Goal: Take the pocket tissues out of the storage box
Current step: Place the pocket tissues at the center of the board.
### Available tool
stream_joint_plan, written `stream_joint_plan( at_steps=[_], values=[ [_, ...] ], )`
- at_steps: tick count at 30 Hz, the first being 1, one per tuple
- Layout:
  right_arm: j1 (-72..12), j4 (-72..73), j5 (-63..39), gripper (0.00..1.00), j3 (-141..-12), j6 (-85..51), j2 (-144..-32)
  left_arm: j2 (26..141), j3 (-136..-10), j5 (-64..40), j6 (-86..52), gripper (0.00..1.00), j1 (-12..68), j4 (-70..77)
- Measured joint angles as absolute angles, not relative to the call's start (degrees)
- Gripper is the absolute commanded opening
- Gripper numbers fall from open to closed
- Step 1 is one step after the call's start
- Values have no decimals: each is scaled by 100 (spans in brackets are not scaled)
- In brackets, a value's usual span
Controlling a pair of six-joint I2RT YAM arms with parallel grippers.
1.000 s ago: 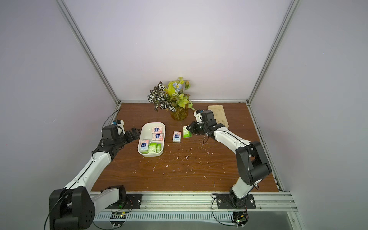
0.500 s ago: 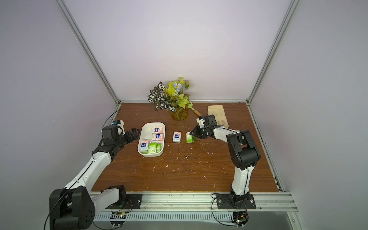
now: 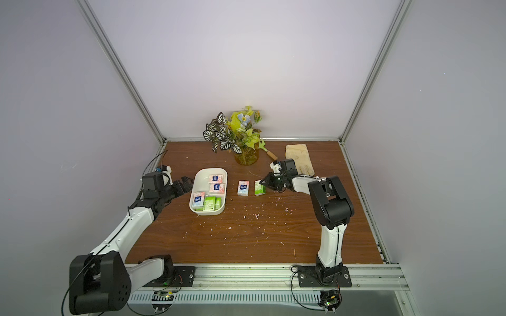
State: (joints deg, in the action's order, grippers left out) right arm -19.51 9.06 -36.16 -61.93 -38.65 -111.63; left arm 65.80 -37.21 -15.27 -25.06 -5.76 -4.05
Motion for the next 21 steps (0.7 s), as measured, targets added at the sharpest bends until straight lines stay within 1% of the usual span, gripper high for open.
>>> stream_joint_plan(
  at_steps=[9, 14, 21],
  values=[
    [-1942, 923, -3645, 19, -6195, -3835, -11212, 6604, -3721, -1527, -2504, 99, -576, -405],
    [-1942, 869, -3627, 25, -6233, -3800, -11249, 6635, -3721, -1529, -2506, 99, -576, -405],
    [-1942, 716, -3452, 37, -6292, -3645, -11299, 6639, -3721, -1527, -2504, 99, -576, -405]
  ],
)
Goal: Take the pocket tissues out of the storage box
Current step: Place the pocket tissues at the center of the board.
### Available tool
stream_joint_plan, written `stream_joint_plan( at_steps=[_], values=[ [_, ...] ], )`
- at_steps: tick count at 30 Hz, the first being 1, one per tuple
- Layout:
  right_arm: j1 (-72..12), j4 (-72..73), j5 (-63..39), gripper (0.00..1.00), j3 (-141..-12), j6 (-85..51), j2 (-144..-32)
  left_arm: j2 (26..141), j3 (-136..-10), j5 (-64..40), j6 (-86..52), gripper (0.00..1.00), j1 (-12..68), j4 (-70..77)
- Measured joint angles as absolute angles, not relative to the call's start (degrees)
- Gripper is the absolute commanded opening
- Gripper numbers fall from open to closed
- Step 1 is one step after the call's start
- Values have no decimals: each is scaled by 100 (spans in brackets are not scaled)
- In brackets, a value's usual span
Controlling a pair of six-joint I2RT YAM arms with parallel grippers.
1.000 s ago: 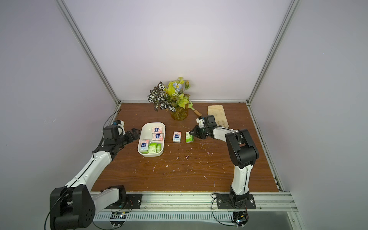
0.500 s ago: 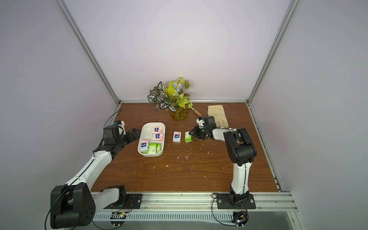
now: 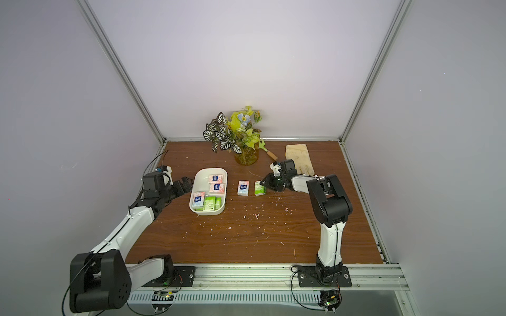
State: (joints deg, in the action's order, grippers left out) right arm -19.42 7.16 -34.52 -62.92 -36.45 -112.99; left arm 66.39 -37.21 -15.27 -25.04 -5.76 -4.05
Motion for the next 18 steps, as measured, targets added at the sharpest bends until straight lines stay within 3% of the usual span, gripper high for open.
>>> stream_joint_plan(
  at_steps=[18],
  values=[
    [-1959, -115, -2724, 52, -6523, -3116, -11102, 6639, -3721, -1527, -2488, 99, -576, -408]
  ],
)
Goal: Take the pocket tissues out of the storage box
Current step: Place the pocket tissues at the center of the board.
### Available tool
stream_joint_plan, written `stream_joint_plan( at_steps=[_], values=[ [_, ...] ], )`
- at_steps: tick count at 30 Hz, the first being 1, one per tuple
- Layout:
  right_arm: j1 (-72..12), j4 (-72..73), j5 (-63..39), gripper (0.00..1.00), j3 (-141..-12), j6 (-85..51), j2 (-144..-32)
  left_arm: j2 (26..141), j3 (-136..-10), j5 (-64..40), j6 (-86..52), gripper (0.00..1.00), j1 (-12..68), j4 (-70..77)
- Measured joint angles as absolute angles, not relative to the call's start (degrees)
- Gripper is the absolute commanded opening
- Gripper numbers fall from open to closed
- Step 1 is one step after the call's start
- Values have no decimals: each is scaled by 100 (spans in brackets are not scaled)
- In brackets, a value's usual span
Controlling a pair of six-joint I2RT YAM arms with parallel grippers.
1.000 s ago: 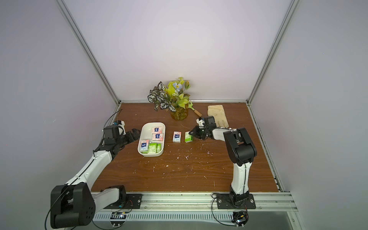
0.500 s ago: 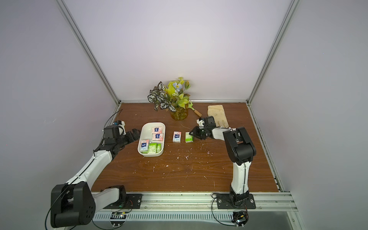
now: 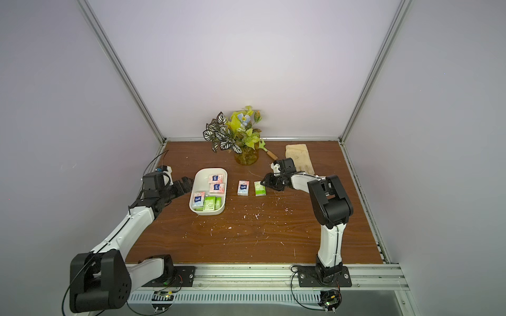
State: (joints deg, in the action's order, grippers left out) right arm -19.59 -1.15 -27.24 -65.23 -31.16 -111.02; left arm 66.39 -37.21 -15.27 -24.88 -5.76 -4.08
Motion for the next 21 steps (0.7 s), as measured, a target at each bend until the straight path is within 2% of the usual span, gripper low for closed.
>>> stream_joint_plan(
  at_steps=[9, 16, 21],
  values=[
    [-2209, -1205, -1918, 57, -7144, -2467, -10516, 6648, -3715, -1643, -2530, 99, -576, -395],
    [-2987, -1500, -1881, 58, -8018, -2261, -10195, 7013, -3540, -2040, -2703, 79, -578, -228],
    [-3677, -1295, -2235, 60, -8079, -2727, -10200, 7310, -3533, -2268, -2759, 70, -576, -207]
  ],
)
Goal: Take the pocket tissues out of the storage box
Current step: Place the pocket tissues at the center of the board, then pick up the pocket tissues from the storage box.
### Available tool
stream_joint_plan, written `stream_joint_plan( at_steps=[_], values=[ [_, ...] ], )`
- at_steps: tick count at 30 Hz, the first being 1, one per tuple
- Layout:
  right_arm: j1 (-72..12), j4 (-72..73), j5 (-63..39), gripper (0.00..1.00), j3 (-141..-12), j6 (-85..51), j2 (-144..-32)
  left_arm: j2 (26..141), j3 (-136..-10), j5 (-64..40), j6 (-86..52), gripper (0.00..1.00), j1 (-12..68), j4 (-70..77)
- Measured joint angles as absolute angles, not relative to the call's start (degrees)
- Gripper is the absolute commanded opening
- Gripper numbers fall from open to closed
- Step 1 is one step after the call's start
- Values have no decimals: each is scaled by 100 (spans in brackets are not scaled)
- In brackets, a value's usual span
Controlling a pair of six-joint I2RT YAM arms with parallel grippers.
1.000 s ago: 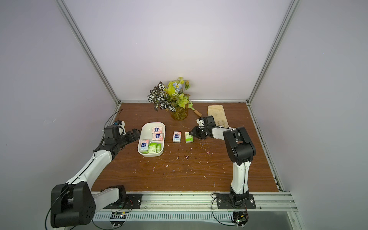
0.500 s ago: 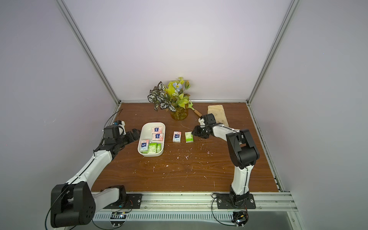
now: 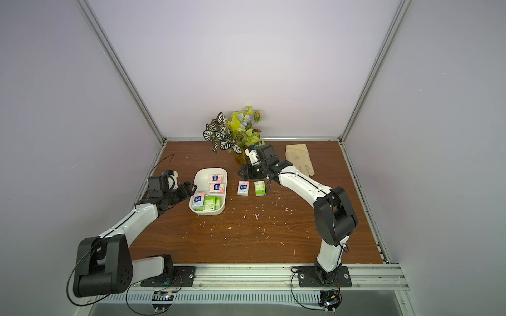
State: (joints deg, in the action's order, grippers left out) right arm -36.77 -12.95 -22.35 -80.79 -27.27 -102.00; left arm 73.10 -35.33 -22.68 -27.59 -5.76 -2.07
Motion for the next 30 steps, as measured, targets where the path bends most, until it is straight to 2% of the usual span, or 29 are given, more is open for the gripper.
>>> stream_joint_plan(
  at_steps=[7, 12, 20, 30],
  values=[
    [-4650, -1323, -2274, 67, -8777, -3446, -10796, 7347, -3522, -2368, -2766, 60, -578, -123],
    [-5052, -1973, -1955, 72, -9522, -3728, -11384, 7367, -3391, -2383, -2759, 52, -576, -40],
    [-5315, -3028, -1422, 77, -10586, -3865, -12075, 7465, -3356, -2392, -2749, 49, -576, 1],
    [-5430, -4233, -1044, 81, -12138, -3861, -13010, 7516, -3271, -2412, -2766, 38, -576, 121]
  ],
)
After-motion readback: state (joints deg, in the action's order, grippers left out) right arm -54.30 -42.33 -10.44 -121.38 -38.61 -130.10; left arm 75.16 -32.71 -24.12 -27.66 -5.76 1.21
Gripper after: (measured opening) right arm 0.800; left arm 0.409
